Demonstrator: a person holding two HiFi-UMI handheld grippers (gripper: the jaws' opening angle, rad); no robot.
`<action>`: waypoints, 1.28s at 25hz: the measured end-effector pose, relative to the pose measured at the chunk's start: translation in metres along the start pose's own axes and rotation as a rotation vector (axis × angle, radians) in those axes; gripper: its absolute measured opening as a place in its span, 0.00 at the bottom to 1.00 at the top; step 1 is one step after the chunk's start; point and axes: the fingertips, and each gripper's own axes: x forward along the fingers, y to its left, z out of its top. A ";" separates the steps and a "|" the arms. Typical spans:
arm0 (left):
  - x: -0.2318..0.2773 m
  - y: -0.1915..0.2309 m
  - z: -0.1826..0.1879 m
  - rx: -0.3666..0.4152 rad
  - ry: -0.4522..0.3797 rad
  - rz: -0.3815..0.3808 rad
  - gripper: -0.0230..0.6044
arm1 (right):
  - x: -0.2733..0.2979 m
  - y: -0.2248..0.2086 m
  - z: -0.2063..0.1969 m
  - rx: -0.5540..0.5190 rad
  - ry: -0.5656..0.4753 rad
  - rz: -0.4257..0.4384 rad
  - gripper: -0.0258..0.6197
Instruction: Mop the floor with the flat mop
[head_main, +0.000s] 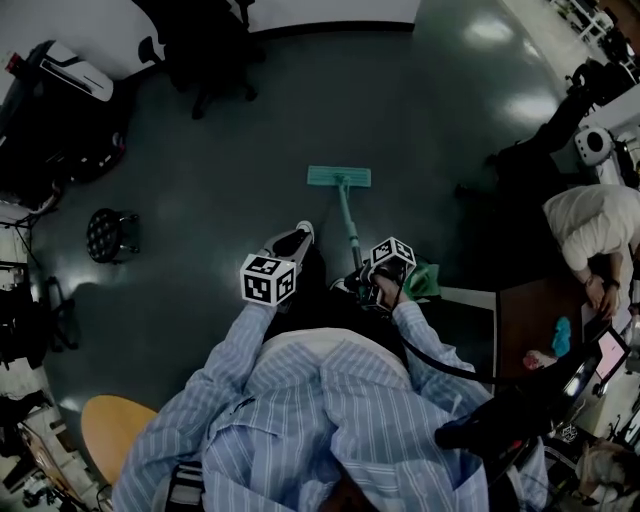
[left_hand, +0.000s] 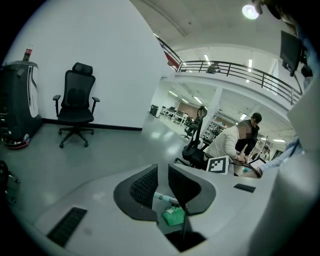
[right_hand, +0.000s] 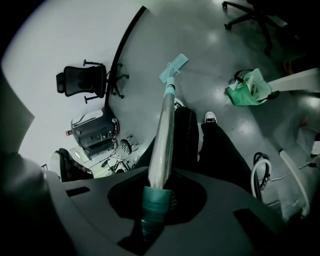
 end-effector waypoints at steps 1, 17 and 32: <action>-0.005 0.000 -0.003 0.001 0.004 -0.002 0.15 | 0.002 0.000 -0.005 0.001 0.000 0.001 0.11; -0.013 0.002 -0.004 0.030 0.029 -0.051 0.15 | 0.014 -0.003 -0.031 0.019 -0.011 0.018 0.11; -0.086 0.033 -0.044 -0.007 0.027 -0.061 0.15 | 0.058 0.006 -0.092 0.081 -0.058 0.054 0.11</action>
